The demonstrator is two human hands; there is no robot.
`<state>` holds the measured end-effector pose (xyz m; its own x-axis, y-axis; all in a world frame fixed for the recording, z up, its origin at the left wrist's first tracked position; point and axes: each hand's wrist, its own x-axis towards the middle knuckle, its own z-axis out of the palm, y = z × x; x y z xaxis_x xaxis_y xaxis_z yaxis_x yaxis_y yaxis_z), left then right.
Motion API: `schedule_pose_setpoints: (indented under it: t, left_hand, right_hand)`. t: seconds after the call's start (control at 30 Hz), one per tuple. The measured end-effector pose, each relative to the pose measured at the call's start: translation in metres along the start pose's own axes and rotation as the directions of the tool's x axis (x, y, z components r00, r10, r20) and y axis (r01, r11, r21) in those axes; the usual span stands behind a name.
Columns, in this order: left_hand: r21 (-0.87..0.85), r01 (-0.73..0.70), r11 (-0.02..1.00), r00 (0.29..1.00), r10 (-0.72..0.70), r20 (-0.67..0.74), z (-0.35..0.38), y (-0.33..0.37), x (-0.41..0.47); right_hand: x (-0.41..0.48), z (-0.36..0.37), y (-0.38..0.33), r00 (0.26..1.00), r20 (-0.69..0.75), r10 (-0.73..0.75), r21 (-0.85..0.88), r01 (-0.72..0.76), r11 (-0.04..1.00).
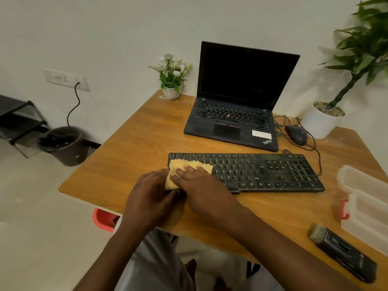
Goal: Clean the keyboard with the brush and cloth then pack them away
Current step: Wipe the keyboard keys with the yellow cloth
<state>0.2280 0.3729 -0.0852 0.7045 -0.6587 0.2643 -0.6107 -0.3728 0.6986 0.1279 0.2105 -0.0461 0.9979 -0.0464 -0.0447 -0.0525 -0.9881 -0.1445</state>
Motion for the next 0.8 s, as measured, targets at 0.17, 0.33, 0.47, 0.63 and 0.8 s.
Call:
schedule_pose_setpoints:
  t: [0.17, 0.33, 0.47, 0.63, 0.8]
  left_hand:
    - [0.016, 0.016, 1.000, 0.999, -0.015, -0.037, 0.006, -0.008, 0.001]
    - [0.008, 0.065, 0.998, 0.994, -0.064, -0.087, 0.010, -0.008, 0.006]
    - [-0.023, 0.060, 0.998, 0.994, -0.062, -0.095, 0.009, -0.010, 0.005]
    - [-0.043, 0.054, 0.998, 0.994, -0.058, -0.096, 0.009, -0.012, 0.005]
    - [-0.066, 0.033, 0.997, 0.993, -0.040, -0.107, 0.010, -0.014, 0.005]
  right_hand:
    - [-0.025, -0.012, 0.033, 0.989, 0.103, -0.103, 0.023, 0.101, 0.995]
    - [-0.057, -0.023, 0.067, 0.994, 0.089, -0.066, 0.096, 0.057, 0.994]
    - [-0.083, -0.041, 0.094, 0.997, 0.074, 0.038, 0.094, -0.045, 0.995]
    - [-0.077, -0.069, 0.103, 0.988, 0.028, 0.152, -0.012, -0.152, 0.988]
    - [-0.028, -0.070, 0.063, 0.963, -0.223, 0.149, 0.075, -0.135, 0.988]
